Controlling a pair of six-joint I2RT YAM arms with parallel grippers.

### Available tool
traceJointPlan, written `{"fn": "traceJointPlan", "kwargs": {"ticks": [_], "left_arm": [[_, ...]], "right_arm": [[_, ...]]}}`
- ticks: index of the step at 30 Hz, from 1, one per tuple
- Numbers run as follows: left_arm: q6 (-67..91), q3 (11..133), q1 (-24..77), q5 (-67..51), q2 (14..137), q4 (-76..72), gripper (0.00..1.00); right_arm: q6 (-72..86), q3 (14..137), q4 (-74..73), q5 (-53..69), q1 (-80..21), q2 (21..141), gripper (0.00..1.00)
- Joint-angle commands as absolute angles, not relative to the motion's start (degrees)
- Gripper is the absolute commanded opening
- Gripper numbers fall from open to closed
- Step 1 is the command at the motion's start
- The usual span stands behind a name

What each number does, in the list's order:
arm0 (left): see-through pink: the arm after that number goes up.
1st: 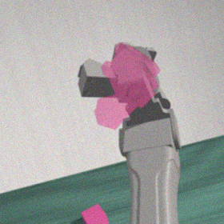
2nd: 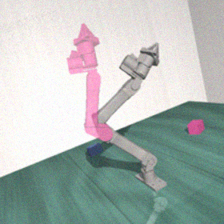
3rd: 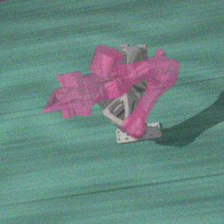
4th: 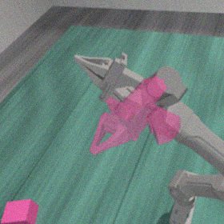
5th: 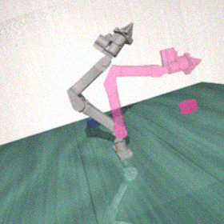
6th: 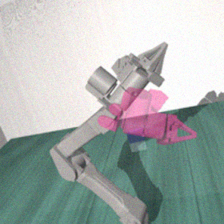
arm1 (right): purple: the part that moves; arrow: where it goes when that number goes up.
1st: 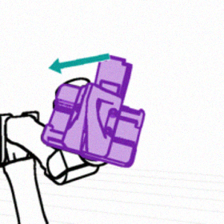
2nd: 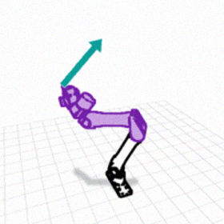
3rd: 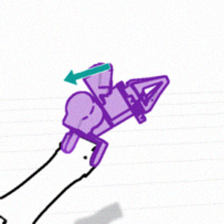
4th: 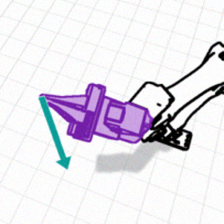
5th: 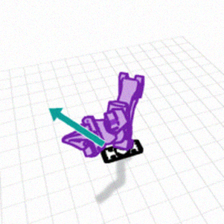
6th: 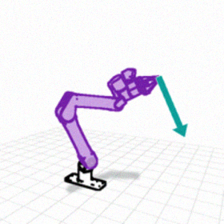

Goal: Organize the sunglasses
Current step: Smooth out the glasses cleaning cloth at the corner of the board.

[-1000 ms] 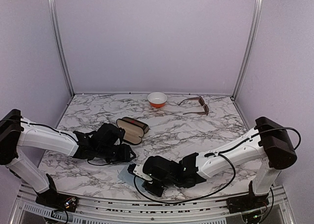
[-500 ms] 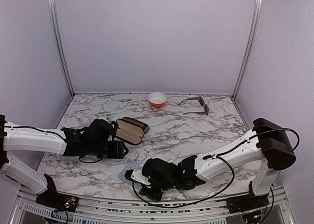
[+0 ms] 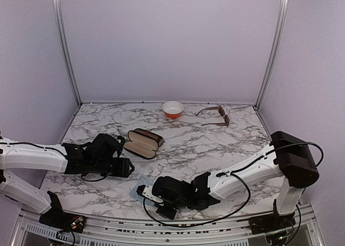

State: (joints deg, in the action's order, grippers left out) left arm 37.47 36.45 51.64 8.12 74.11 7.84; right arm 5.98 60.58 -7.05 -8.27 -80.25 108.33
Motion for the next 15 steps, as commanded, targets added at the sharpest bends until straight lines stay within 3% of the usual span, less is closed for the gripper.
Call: {"fn": "traceJointPlan", "kwargs": {"ticks": [1,10,15], "left_arm": [[33.0,35.1,51.5,6.9,71.4,8.7,0.56],[25.3,32.0,58.6,10.7,65.2,5.2,0.55],[17.8,23.7,65.6,12.4,60.3,-10.4,0.55]], "right_arm": [[6.0,60.3,-9.1,-9.6,-80.7,109.4,0.00],[6.4,57.7,-11.8,-10.7,-80.0,102.9,0.00],[8.2,53.7,-13.4,-10.2,-79.4,99.3,0.00]]}}
